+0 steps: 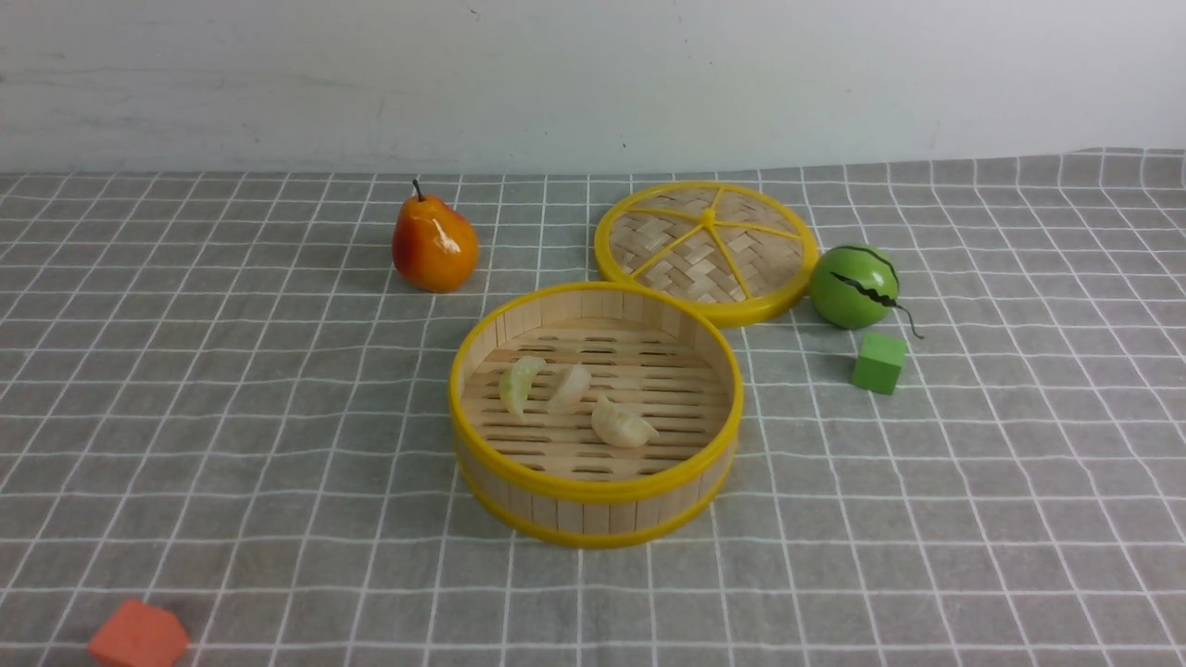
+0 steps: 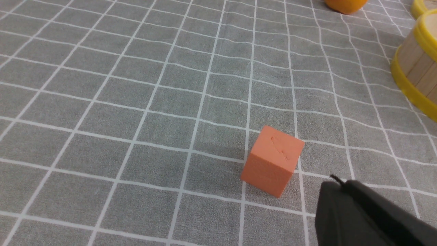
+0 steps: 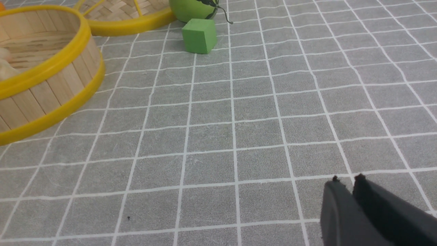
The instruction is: Put the dumplings into the steamer on the table with the grey tablecloth.
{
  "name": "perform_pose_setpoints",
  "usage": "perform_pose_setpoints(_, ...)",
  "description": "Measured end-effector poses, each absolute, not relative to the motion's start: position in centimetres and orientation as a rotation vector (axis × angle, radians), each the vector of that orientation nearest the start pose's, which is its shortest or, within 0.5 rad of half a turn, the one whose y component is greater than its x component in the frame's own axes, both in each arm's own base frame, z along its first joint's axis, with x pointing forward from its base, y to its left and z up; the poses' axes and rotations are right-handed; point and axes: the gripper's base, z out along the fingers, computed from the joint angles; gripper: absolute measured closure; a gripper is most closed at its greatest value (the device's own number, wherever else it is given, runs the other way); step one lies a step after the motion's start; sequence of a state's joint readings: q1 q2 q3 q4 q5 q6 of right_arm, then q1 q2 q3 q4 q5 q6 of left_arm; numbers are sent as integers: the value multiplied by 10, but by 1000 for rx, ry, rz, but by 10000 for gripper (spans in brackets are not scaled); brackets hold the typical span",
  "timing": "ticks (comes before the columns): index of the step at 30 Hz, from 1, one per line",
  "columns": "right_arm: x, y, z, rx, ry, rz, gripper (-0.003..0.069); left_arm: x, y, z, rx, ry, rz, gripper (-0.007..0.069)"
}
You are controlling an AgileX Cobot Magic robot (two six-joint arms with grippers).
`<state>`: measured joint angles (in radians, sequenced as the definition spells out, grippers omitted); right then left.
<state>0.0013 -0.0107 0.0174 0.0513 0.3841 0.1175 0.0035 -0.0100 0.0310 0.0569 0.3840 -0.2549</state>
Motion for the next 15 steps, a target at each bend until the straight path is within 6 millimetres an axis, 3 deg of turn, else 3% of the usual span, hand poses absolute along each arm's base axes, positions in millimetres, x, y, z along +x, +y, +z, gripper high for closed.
perform_pose_setpoints(15,52,2,173,140,1871,133,585,52,2,169,-208,1878,-116,631)
